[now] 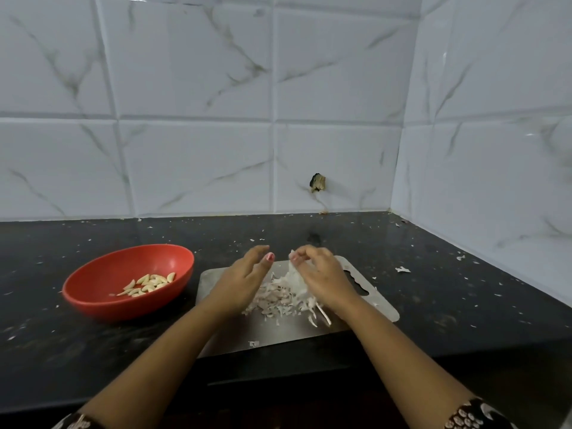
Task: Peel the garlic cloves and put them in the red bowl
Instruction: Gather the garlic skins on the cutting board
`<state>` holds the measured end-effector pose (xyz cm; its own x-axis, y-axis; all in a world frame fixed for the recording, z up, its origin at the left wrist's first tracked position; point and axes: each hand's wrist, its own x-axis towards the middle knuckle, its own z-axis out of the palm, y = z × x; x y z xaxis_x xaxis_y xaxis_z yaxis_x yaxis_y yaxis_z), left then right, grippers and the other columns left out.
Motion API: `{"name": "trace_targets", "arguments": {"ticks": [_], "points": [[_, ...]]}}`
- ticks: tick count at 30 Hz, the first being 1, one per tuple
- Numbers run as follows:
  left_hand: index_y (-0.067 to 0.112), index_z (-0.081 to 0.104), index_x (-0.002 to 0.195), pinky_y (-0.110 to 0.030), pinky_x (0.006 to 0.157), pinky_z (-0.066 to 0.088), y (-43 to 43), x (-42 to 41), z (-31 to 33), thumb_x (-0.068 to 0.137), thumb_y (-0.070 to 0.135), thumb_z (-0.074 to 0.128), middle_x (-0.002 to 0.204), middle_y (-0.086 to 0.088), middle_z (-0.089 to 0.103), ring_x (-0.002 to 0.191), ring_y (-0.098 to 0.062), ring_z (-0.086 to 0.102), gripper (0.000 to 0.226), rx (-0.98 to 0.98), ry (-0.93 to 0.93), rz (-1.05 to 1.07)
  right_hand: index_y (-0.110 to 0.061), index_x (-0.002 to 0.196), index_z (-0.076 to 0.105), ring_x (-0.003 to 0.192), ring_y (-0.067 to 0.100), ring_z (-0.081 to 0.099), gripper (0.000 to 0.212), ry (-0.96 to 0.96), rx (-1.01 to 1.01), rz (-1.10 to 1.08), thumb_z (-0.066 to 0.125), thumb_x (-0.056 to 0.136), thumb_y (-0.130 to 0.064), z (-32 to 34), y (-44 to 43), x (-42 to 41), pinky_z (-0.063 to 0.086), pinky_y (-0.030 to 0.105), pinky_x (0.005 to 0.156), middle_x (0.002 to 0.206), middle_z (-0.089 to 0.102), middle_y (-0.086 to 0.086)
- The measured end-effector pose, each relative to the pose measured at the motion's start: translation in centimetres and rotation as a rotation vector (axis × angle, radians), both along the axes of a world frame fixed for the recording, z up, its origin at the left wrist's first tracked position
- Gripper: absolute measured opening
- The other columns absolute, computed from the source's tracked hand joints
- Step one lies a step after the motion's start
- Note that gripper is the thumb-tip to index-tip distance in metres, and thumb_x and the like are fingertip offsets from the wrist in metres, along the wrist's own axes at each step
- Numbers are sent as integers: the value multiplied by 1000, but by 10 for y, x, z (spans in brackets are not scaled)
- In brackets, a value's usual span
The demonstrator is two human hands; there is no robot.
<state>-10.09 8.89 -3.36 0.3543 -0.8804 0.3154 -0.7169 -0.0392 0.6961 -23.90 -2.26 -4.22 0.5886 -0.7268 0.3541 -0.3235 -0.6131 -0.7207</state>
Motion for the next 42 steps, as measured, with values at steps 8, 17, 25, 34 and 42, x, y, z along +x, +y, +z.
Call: {"name": "trace_targets", "arguments": {"ticks": [8,17,25,34,42], "points": [[20,29,149,-41,117,21,2,45,-21,77,73,13,154,-6,33,143,-24,27,91,306,-151,161,-31,143,43,139,35,33,48,682,-70,-564,35,100,-51,-5,-97,-88,26,47,115,152,37,10],[32,10,153,-43,120,12,-10,0,-10,75,73,6,160,4,17,146,-17,18,88,367,-140,-77,-14,123,62,114,25,57,41,380,32,-210,35,104,-37,-1,-32,-41,42,34,96,127,62,9],[31,20,151,-31,116,15,-6,-9,2,83,67,13,159,5,21,145,-14,20,78,144,93,-123,-17,142,46,128,19,49,53,94,172,73,29,103,-49,19,23,-12,35,24,95,141,52,5],[27,14,154,-47,119,5,-31,43,-9,80,72,0,160,6,15,148,-17,11,87,439,-266,72,-23,154,22,149,22,13,70,681,-89,-123,10,97,-62,-10,-49,-13,8,45,120,162,16,3],[30,26,150,-37,117,14,-38,15,-2,63,94,-2,156,-4,28,144,-20,25,112,358,113,-201,-32,151,30,143,20,30,71,312,271,174,12,93,-70,4,0,17,26,39,114,156,33,-2]]}}
